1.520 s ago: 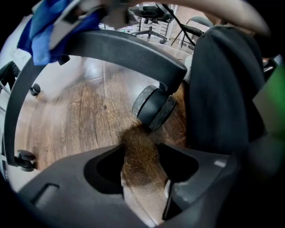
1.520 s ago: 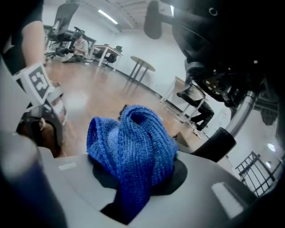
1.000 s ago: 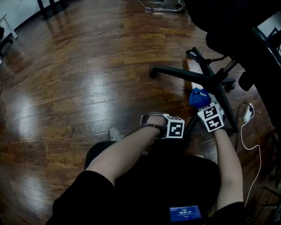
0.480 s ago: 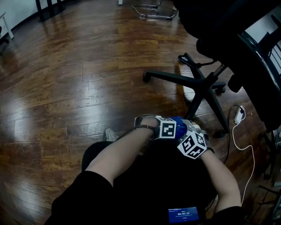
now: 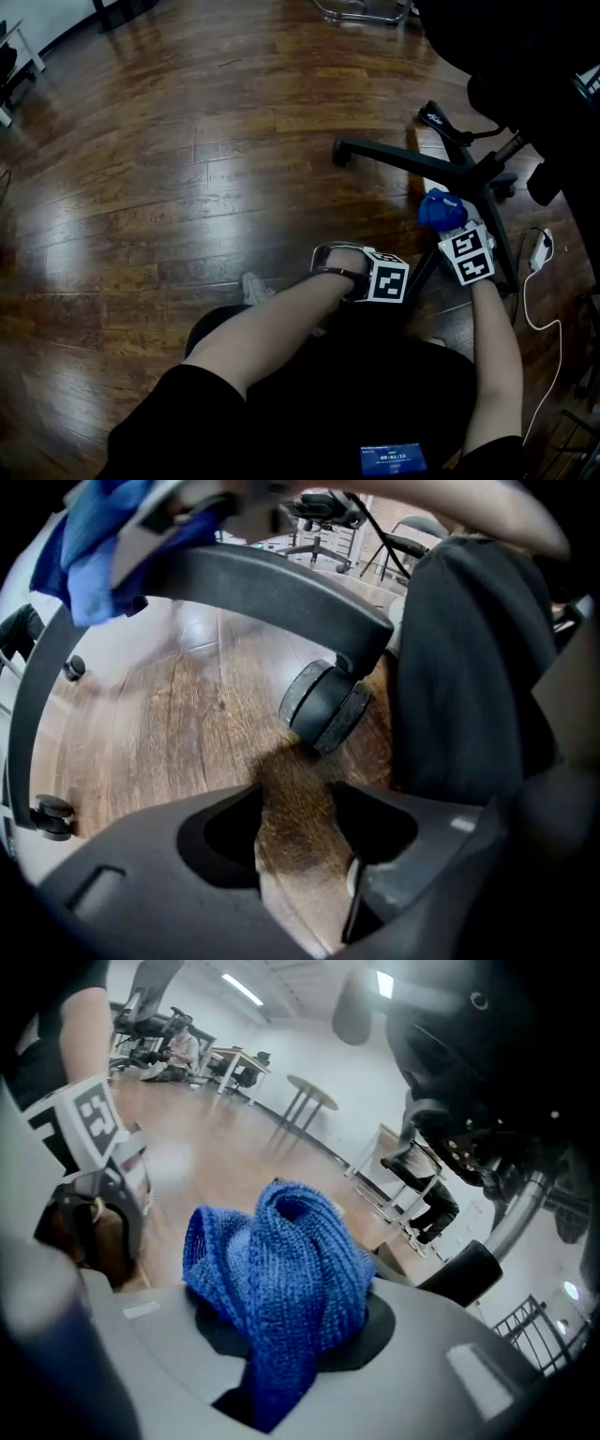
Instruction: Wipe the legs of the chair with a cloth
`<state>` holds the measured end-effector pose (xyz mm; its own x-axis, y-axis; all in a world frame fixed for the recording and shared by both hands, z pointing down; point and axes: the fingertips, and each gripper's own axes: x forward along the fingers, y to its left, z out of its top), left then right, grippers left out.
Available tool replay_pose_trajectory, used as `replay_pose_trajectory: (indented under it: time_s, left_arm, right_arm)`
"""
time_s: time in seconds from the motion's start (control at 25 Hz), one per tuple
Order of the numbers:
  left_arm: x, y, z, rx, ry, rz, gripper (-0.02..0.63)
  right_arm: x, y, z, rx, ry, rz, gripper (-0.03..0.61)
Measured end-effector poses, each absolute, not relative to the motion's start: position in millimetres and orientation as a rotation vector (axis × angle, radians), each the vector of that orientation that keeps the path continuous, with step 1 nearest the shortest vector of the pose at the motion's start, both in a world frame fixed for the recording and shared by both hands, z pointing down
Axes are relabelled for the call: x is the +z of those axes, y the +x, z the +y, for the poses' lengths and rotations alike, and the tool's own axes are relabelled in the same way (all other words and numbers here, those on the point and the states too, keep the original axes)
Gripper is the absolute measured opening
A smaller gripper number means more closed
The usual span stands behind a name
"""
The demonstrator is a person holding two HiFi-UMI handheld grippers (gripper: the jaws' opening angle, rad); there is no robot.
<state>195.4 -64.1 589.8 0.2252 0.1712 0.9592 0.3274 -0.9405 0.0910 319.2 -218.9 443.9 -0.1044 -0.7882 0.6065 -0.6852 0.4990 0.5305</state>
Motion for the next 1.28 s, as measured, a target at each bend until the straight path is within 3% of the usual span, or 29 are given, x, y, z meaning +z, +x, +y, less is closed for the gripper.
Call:
replay_pose_trajectory:
  time_s: [0.2,0.52,1.28]
  left_arm:
    - [590.3,197.9,-63.6,-1.817,-2.341,-0.488,0.255]
    - [592.7,197.1,-64.8,-1.817,-2.345,-0.475,0.255]
    - [592.2,195.5,-66.1,-1.787,-2.383,-0.414,0.255]
  right_arm:
    - [421.9,362.5,-264.2,-0.084,1.415,-1.756,0.1]
    - [425.0,355.1,-254.8,-0.099,1.434,-1.746,0.097]
    - [491.6,209.5,-91.2,-0.176,0.813,-1.886,0.092]
